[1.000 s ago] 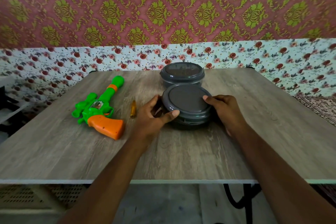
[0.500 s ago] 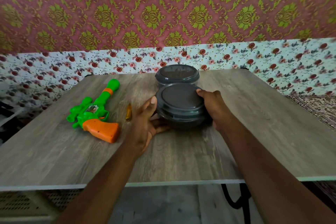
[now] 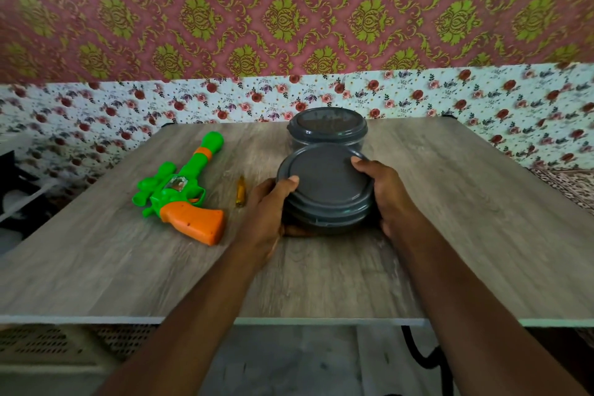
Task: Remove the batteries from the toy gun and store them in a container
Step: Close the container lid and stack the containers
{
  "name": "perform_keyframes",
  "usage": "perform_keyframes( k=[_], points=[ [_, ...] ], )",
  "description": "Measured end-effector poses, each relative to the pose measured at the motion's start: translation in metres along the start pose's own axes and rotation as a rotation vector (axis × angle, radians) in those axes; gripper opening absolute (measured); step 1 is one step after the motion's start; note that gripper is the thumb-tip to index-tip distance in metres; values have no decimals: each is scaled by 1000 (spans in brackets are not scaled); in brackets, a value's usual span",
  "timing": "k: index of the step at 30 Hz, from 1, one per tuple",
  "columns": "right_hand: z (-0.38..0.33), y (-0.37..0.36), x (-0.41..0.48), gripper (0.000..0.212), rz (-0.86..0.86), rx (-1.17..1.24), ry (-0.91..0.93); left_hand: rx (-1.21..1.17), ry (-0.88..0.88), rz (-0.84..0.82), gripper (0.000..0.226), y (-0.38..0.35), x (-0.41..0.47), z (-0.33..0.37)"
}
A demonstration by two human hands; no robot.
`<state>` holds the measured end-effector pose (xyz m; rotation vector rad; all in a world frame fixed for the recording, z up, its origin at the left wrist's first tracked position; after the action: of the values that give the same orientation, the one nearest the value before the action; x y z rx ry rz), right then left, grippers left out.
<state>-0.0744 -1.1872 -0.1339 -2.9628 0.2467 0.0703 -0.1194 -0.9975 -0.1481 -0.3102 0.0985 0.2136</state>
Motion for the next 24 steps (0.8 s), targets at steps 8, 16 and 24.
perform_keyframes(
  k=[8,16,24],
  points=[
    [-1,0,-5,11,95,29,71,37,-52,-127,53,-6,-13,3],
    [-17,15,-23,44,-248,141,-118,-33,-136,-208,56,-2,-16,7],
    [-9,18,-8,59,-121,107,-82,-59,-90,-140,60,-4,-17,4]
  ],
)
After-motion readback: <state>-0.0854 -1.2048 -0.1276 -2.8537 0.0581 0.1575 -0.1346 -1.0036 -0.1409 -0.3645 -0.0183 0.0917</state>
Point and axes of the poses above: each hand's wrist, its own x-axis towards the middle knuckle, its own y-axis out of the back of the hand, z = x × y, the point moved 1 cm from there along x, towards the middle knuckle, and after that the axes turned 6 degrees about z, right-handed, at the moved point
